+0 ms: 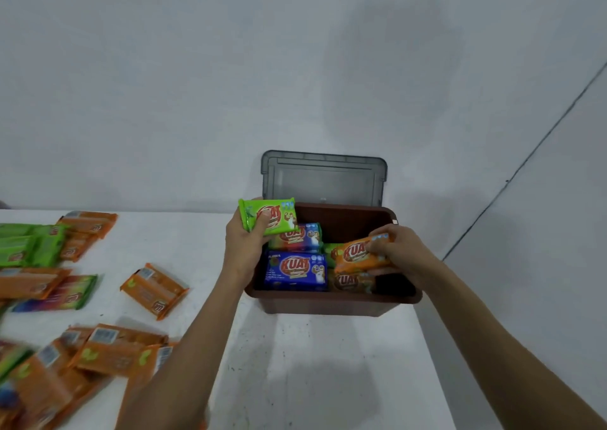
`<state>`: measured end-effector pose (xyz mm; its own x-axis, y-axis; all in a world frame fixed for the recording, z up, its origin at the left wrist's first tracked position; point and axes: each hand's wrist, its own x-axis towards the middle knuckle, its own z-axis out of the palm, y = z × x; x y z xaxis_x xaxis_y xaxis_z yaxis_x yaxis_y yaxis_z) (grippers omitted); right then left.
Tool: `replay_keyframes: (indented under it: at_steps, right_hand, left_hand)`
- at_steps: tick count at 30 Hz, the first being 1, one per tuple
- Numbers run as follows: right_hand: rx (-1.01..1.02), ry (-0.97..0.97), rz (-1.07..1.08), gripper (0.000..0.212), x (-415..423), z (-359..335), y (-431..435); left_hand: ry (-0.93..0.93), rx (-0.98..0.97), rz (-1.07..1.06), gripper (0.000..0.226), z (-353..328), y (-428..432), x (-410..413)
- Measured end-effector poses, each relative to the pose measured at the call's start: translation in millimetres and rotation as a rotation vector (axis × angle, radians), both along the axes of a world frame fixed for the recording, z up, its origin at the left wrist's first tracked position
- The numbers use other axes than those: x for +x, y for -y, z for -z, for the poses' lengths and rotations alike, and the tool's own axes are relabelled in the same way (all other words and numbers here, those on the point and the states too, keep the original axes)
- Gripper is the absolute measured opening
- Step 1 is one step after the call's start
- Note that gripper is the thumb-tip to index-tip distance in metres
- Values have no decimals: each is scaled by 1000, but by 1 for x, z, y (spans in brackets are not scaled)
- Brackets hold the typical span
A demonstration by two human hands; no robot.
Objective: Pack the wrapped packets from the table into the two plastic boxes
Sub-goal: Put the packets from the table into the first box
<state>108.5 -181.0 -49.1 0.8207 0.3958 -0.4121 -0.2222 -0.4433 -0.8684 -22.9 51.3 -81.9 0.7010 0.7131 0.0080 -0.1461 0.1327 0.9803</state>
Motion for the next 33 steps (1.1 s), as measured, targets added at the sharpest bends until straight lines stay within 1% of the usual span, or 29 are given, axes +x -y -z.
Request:
replay_keyframes:
  at_steps: [5, 7, 10, 12, 15, 19, 22, 24, 33]
  right_hand:
    - [-141, -8, -107, 29, -1, 11, -8]
    - [-183, -4, -144, 32, -1, 17, -12]
    - [-235, 10, -199, 33, 2, 28, -16]
    - [-288, 58, -244, 31, 5, 31, -17]
    - [-412, 182, -339, 31, 10, 32, -21]
    - [-643, 355, -483, 46, 17, 33, -31]
    - [-746, 391, -571, 62, 23, 37, -35]
    - [-809, 419, -624, 66, 23, 40, -36]
    - [-858, 476, -743, 61, 23, 50, -37]
  left_hand:
    - [-16, 34, -20, 28, 3, 1, -1]
    - [-21, 65, -18, 27, 4, 1, -2]
    - [-31, 99, -12, 20, 4, 3, -2]
    - [-38, 114, -14, 20, 5, 3, -2]
    - [-51, 122, -17, 27, 5, 4, -2]
    - [-68, 133, -22, 31, 6, 3, -1]
    - [-76, 141, -25, 31, 6, 3, -1]
    - [-83, 142, -29, 29, 7, 2, -1]
    - [-114, 189, -24, 24, 6, 3, 0]
